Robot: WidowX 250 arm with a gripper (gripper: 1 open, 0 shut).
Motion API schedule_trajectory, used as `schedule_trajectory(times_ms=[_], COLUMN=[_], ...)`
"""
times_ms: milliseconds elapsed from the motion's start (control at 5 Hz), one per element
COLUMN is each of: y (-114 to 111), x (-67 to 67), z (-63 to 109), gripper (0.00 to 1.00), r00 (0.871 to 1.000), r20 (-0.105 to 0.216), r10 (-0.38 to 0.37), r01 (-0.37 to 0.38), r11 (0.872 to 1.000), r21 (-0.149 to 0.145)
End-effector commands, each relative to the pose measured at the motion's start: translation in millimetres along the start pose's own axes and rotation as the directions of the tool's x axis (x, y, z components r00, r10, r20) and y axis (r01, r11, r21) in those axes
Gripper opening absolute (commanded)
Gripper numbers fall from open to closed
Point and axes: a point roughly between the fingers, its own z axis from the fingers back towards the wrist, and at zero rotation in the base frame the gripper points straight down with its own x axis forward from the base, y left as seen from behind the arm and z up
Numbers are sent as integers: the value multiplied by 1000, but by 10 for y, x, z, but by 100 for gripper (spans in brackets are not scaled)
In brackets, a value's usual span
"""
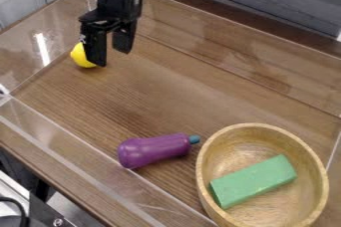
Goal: Put the purple eggplant in the brown bowl
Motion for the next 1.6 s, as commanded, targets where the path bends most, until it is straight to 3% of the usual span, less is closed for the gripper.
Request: schedule_trajectory(times_ms=[0, 600, 800, 1000, 1200, 1400], y=[20, 3, -145, -311, -455, -578], x=[-128, -149, -15, 143, 306, 479], z=[243, 80, 92, 122, 132, 133], gripper=[100, 100, 100, 100, 100, 100], r00=[999, 998, 1000, 993, 975, 937], r20=[-17, -18, -28, -44, -56, -71], r10=[46, 67, -1, -113, -213, -343], r01=[-45, -65, 3, 116, 216, 347], r11=[995, 994, 997, 991, 974, 936], r21=[86, 83, 74, 73, 67, 56])
